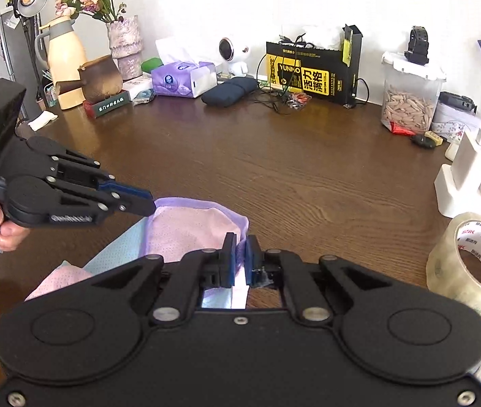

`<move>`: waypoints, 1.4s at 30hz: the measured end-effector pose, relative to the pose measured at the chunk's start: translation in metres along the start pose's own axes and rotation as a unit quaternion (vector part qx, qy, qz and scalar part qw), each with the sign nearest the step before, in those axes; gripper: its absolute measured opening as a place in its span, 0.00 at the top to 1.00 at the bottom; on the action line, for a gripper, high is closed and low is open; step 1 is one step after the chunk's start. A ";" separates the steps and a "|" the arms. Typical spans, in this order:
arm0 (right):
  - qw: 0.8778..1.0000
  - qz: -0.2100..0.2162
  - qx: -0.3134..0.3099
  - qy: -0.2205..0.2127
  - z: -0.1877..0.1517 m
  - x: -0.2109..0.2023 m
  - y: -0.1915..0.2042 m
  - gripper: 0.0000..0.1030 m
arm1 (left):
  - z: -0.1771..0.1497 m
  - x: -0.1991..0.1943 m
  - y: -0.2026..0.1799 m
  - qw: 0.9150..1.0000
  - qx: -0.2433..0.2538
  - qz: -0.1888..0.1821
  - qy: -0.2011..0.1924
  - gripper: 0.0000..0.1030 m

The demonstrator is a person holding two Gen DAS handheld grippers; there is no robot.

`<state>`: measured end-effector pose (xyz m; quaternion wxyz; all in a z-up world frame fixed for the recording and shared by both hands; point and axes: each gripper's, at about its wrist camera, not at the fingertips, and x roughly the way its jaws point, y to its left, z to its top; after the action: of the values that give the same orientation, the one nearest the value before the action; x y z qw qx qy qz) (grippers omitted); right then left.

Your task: Fold clothes

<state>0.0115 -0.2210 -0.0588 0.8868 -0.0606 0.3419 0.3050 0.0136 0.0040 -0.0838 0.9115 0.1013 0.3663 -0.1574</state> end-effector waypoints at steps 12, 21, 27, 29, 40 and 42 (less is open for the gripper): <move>1.000 0.005 0.005 -0.002 -0.008 0.005 0.002 0.93 | 0.005 0.011 0.007 0.999 -0.029 -0.024 -0.004 0.98; 0.999 0.012 0.007 -0.038 -0.010 -0.022 0.007 0.93 | 0.001 -0.045 0.002 0.996 -0.033 -0.028 -0.080 0.98; 0.998 0.017 -0.005 -0.068 -0.015 -0.052 0.014 0.93 | -0.007 -0.075 -0.008 0.993 -0.020 -0.034 -0.112 0.98; 0.997 0.018 -0.013 -0.074 -0.020 -0.063 0.017 0.93 | -0.011 -0.085 -0.011 0.992 -0.013 -0.036 -0.124 0.98; 0.994 0.015 -0.058 -0.091 -0.043 -0.107 0.037 0.93 | -0.042 -0.121 -0.027 0.989 0.018 -0.039 -0.141 0.98; 0.993 0.015 -0.067 -0.092 -0.048 -0.111 0.041 0.92 | -0.049 -0.127 -0.032 0.988 0.023 -0.039 -0.146 0.98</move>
<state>-0.1037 -0.2584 -0.0198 0.9038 -0.0864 0.2382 0.3449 -0.1159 0.0161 -0.0321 0.9458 0.0843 0.2292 -0.2141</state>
